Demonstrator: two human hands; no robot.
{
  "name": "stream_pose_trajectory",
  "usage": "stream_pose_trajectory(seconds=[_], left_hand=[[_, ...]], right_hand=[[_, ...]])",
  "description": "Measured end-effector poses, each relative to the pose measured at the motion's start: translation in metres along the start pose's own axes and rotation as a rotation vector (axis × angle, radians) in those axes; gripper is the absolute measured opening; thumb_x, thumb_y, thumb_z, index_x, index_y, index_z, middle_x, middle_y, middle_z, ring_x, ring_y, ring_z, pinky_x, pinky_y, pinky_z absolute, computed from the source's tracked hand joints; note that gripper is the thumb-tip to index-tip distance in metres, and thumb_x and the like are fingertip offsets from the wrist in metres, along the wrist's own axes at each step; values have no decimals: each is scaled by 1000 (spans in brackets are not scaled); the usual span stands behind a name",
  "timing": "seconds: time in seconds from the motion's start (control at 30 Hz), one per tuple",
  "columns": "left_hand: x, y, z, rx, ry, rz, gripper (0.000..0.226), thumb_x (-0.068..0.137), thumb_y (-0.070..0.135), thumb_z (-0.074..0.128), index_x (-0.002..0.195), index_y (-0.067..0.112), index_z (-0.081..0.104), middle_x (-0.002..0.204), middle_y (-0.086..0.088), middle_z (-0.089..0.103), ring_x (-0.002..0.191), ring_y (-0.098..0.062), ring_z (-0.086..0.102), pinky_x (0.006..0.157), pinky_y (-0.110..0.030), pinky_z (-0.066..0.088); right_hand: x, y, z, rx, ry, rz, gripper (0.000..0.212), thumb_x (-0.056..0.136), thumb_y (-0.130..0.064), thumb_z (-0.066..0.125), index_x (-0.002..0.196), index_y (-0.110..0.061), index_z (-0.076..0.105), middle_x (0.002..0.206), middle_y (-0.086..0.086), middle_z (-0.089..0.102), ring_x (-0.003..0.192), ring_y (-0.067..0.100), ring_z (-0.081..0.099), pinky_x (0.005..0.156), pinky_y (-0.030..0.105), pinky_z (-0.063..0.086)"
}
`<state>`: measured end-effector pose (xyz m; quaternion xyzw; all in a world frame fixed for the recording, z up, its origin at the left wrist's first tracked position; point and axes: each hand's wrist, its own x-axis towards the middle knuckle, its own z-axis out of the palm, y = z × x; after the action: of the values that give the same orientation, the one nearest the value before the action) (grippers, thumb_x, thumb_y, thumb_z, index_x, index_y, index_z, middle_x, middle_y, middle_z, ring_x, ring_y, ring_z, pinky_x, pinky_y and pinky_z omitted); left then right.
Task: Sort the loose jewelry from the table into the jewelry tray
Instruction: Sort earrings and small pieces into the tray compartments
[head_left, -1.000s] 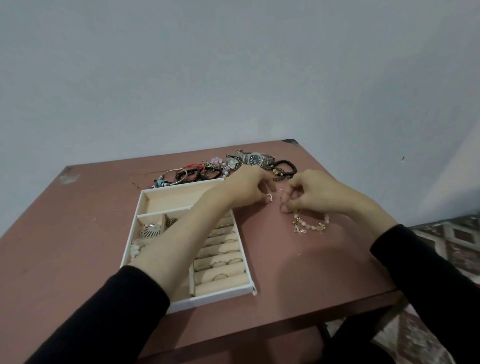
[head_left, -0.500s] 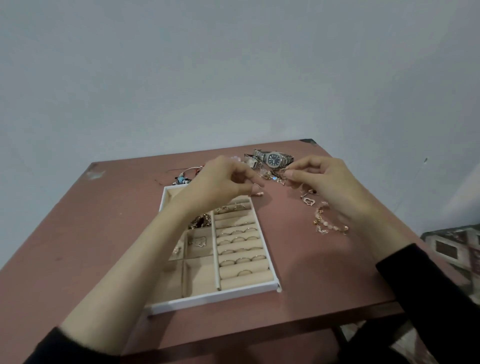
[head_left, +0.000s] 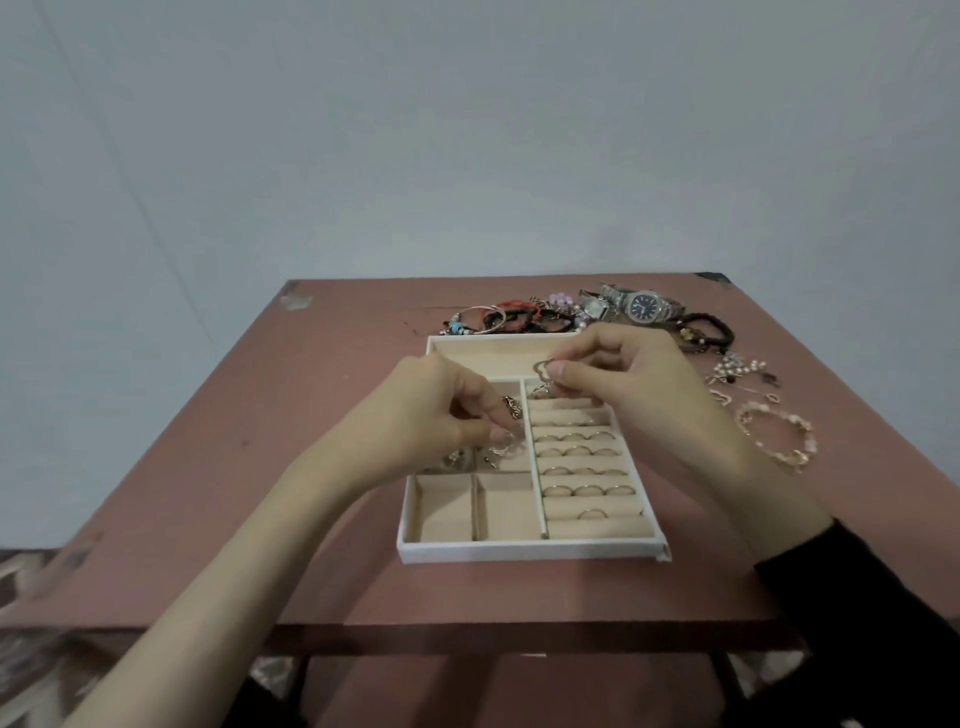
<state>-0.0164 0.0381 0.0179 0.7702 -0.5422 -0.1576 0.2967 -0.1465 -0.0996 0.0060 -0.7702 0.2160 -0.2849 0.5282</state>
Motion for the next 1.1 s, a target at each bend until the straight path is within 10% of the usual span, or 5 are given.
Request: stream_pose_trajectory(seconds=[0.23, 0.47, 1.1], left_hand=[[2, -2, 10, 158, -15, -3, 16, 82, 12, 66, 90, 23, 74, 68, 13, 60, 58, 8, 52, 57, -1, 38], [5, -7, 9, 254, 29, 30, 14, 82, 23, 67, 92, 30, 74, 78, 12, 66, 60, 0, 50, 54, -9, 35], [3, -22, 0, -25, 256, 17, 10, 85, 25, 63, 89, 30, 71, 73, 12, 67, 73, -6, 58, 64, -11, 40]], right_hand=[[-4, -5, 7, -71, -50, -8, 1, 81, -11, 70, 80, -11, 70, 76, 7, 68, 70, 11, 60, 70, 36, 54], [-6, -12, 7, -122, -119, -47, 3, 81, -7, 69, 79, -6, 71, 72, 6, 63, 53, -5, 49, 50, 5, 39], [4, 0, 25, -816, -317, -271, 14, 85, -31, 59, 83, -24, 71, 66, -10, 44, 67, 1, 42, 62, 27, 35]])
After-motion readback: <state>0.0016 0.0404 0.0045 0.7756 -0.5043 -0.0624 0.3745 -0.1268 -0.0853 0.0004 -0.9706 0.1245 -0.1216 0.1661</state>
